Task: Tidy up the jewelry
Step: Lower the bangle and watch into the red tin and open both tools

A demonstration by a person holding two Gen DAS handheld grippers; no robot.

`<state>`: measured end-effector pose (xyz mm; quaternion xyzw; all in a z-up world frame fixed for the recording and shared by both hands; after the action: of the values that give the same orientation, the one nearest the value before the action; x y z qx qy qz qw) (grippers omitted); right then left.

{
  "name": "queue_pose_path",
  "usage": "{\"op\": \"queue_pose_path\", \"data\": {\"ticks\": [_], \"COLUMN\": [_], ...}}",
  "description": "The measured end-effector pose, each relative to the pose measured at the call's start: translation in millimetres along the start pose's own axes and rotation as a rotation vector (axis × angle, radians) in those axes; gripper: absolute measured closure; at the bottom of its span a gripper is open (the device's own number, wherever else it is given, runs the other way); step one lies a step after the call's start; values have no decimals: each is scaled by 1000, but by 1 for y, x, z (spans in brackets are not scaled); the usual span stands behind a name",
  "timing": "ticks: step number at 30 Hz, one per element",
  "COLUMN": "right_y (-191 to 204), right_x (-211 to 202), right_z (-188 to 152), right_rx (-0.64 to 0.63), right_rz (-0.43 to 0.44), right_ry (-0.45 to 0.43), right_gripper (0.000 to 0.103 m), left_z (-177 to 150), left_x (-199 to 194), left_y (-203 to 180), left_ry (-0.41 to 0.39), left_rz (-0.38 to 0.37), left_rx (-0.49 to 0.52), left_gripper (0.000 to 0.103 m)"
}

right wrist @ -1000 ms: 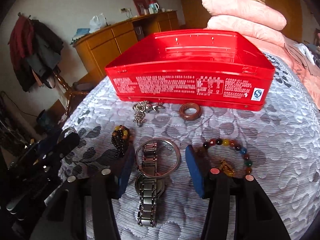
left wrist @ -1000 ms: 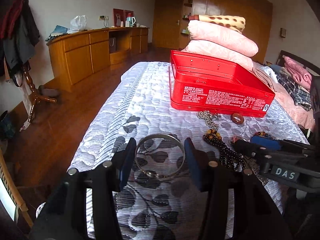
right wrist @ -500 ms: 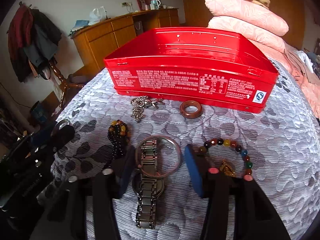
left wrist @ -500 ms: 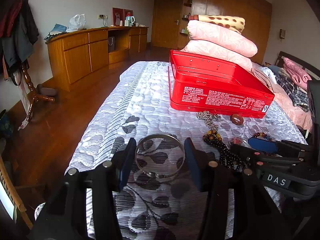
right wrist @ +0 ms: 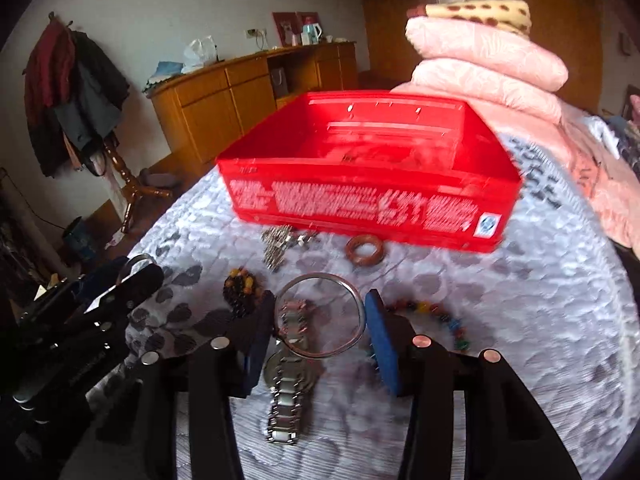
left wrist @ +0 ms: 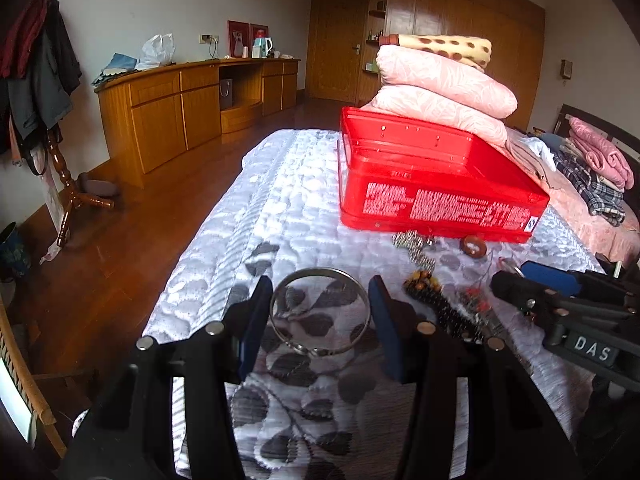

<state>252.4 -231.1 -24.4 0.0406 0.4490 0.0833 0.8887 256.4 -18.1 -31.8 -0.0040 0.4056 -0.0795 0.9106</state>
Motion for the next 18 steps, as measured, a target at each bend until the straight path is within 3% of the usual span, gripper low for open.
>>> {"op": "queue_pose_path", "data": {"ticks": [6, 18], "right_y": [-18, -44], "right_x": [-15, -8], "right_z": [30, 114], "right_rx": [14, 38], "right_rz": [-53, -124], "right_ry": [-61, -117], "right_gripper": [57, 57], "left_z": [28, 122], "left_x": [-6, 9], "left_y": [-14, -56], "left_ry": [-56, -124], "left_rz": [-10, -48], "left_rx": [21, 54], "left_gripper": [55, 55]}}
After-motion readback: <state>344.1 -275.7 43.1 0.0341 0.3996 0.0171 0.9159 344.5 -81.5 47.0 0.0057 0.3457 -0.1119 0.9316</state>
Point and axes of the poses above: each gripper's, at about its wrist camera, not at the fingertips, and x roughly the way its jaws point, y to its left, z to its top, the point moved 2 cm from there along x, roughly the way its jaws point, and after that the axes turned 11 degrees about y, right-handed, at the moved point
